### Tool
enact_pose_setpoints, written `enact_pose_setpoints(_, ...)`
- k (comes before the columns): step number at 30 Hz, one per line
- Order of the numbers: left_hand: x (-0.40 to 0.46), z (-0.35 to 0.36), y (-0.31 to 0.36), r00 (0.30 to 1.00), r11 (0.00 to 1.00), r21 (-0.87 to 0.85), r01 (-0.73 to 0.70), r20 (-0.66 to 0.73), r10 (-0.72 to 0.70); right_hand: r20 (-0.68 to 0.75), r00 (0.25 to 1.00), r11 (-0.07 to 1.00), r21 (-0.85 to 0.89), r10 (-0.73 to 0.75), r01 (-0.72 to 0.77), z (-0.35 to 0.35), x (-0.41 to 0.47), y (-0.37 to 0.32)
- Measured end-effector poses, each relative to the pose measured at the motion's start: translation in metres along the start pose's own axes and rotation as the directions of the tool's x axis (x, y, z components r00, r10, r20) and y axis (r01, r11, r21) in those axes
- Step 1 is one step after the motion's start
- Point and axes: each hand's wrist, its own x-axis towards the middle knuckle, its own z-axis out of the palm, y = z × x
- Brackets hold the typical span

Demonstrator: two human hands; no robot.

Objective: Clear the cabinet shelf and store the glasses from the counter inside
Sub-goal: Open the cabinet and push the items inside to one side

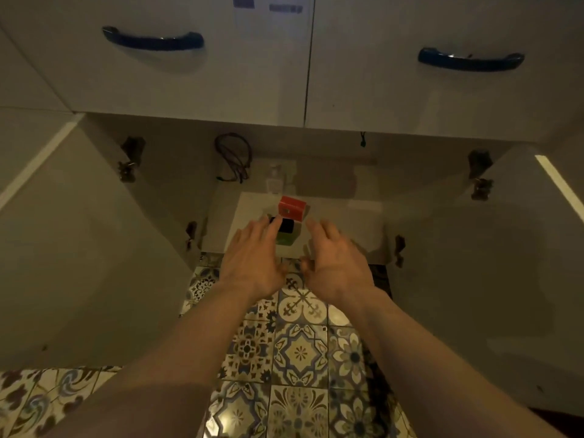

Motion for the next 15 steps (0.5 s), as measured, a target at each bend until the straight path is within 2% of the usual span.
enact_pose_setpoints(5, 0.032, 0.034, -0.044, 0.994, 0.998, 0.041, 0.040, 0.104, -0.044, 0.047, 0.999, 0.999, -0.036, 0.017, -0.016, 0.041, 0.034, 0.009)
enact_pose_setpoints(15, 0.173, 0.146, -0.169, 0.981, 0.999, 0.001, 0.045, 0.190, -0.044, 0.083, 0.990, 0.993, -0.053, 0.114, -0.110, 0.186, 0.192, 0.048)
